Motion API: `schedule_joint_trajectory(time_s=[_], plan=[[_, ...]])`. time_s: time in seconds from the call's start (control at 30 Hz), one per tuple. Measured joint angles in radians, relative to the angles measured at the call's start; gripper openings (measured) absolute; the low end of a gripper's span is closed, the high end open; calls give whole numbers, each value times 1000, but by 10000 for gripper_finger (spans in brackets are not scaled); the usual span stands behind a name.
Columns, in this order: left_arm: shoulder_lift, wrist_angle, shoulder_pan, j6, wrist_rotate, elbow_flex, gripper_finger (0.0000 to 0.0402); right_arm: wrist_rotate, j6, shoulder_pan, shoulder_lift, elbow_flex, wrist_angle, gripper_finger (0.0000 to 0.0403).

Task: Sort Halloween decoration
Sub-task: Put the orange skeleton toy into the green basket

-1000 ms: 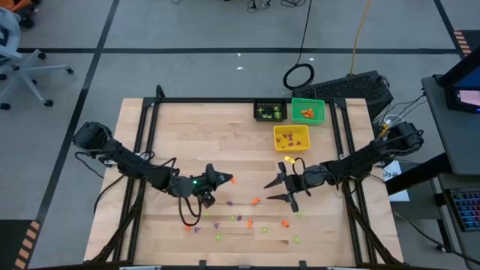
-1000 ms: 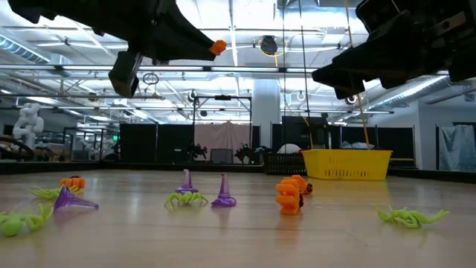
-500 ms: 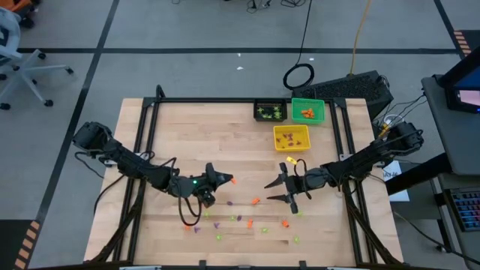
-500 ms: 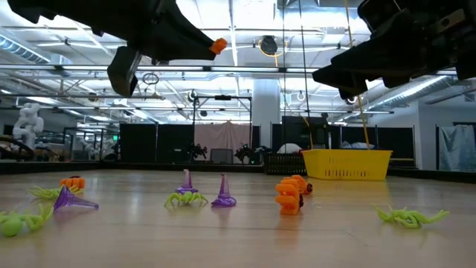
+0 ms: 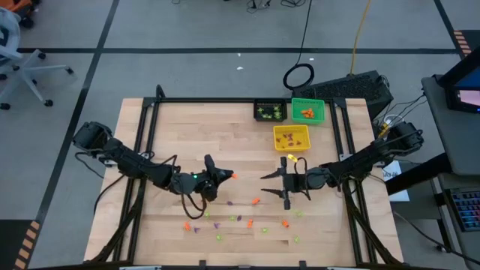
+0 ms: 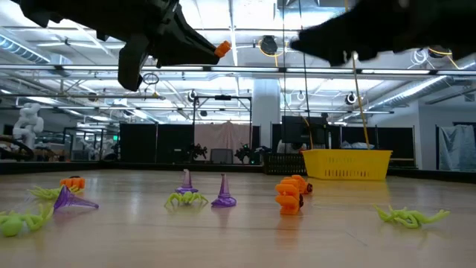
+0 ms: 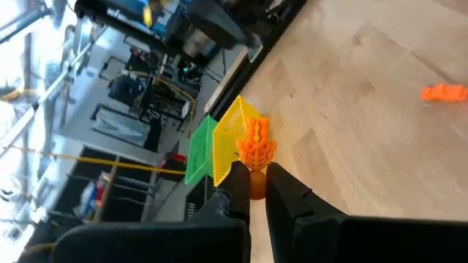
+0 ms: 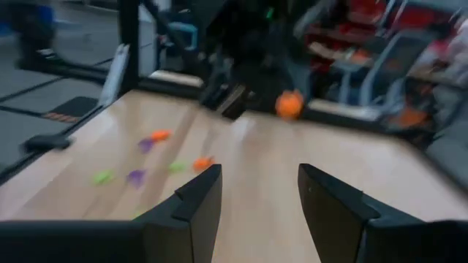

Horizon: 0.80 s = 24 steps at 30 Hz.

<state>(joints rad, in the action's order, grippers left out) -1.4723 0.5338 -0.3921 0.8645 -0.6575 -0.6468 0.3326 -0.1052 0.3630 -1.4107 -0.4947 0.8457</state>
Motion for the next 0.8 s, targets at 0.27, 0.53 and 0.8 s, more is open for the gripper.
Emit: schedule_joint_trajectory(time_s=[0.27, 0.53, 0.8], plan=[[0, 4, 3, -158, 0, 0, 12, 12, -271, 0, -118, -204, -102, 168], [0, 1, 4, -205, 68, 0, 12, 203, -437, -2, -309, -359, -95, 190], [0, -2, 4, -205, 82, 0, 14, 274, -487, 2, -389, -434, -87, 184]])
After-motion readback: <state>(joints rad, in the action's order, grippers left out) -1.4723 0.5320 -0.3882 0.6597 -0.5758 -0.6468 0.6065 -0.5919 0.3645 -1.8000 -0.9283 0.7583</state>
